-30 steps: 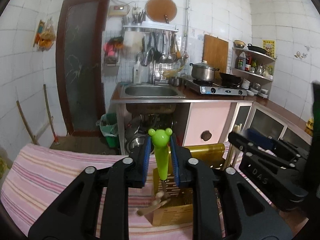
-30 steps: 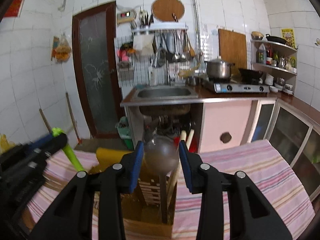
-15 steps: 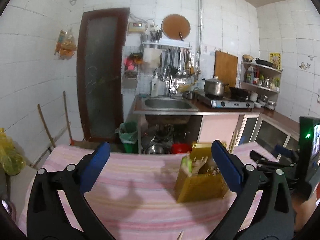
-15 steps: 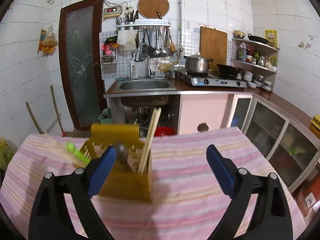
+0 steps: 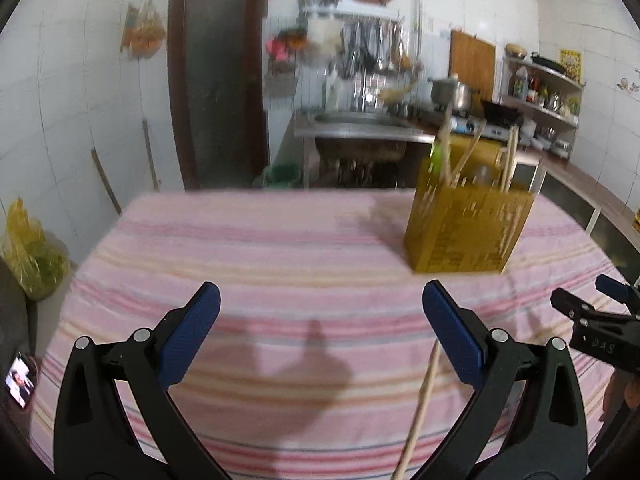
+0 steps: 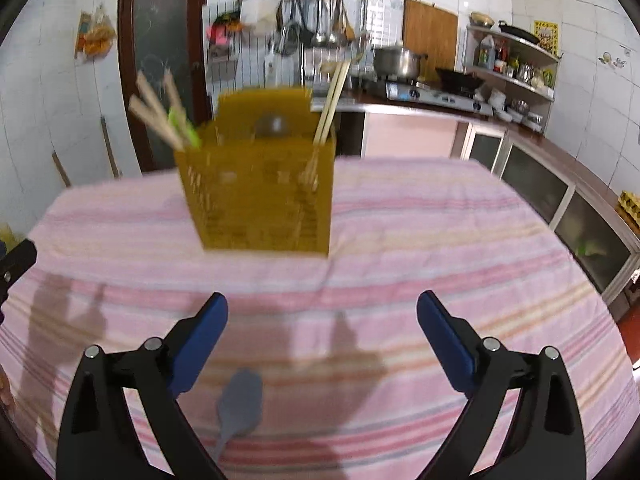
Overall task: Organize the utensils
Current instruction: 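Move the right tool down and grasp the light blue spoon on the cloth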
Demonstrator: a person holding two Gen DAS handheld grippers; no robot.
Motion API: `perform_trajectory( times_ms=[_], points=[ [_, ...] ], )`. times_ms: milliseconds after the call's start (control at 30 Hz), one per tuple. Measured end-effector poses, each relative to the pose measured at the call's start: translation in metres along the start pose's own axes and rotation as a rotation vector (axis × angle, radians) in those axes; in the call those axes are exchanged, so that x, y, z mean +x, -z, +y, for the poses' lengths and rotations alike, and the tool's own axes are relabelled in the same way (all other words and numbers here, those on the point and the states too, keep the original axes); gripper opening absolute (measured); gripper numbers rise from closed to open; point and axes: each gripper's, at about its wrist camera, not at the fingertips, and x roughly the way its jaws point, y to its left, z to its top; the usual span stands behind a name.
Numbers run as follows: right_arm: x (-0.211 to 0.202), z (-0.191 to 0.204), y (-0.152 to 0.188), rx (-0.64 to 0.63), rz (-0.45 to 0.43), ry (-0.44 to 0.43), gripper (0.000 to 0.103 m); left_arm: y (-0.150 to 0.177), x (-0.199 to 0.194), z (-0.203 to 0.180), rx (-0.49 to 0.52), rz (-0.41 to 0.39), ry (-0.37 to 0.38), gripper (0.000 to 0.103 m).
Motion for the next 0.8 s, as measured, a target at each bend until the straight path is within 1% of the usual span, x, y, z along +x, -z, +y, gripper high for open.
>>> perform_trajectory(
  times_ms=[133,233,333,433,567,633,667,700,767,800],
  points=[
    [0.007,0.012,0.020,-0.022,0.043,0.029,0.093,0.021,0.022,0.011,-0.010,0.074,-0.002,0.098],
    [0.014,0.019,0.031,-0.021,0.087,0.039,0.093,0.031,0.038,0.011,0.001,0.127,-0.016,0.098],
    [0.021,0.033,0.039,-0.042,0.132,0.071,0.093,0.038,0.050,0.010,0.026,0.150,-0.044,0.098],
    [0.022,0.046,0.046,-0.046,0.148,0.086,0.093,0.040,0.056,0.008,0.044,0.168,-0.052,0.098],
    [0.019,0.062,0.049,-0.090,0.160,0.134,0.092,0.044,0.062,0.014,0.013,0.189,-0.041,0.098],
    [0.020,0.062,0.052,-0.075,0.174,0.129,0.082,0.046,0.063,0.015,0.005,0.197,-0.037,0.098],
    [0.022,0.062,0.053,-0.062,0.192,0.127,0.071,0.046,0.063,0.015,0.005,0.195,-0.039,0.098],
    [0.024,0.061,0.055,-0.050,0.207,0.121,0.066,0.046,0.063,0.015,0.008,0.192,-0.042,0.098],
    [0.026,0.061,0.058,-0.028,0.219,0.111,0.065,0.047,0.062,0.013,0.011,0.191,-0.041,0.098],
    [0.026,0.061,0.059,-0.022,0.220,0.108,0.061,0.048,0.062,0.012,0.014,0.191,-0.039,0.098]
  ],
)
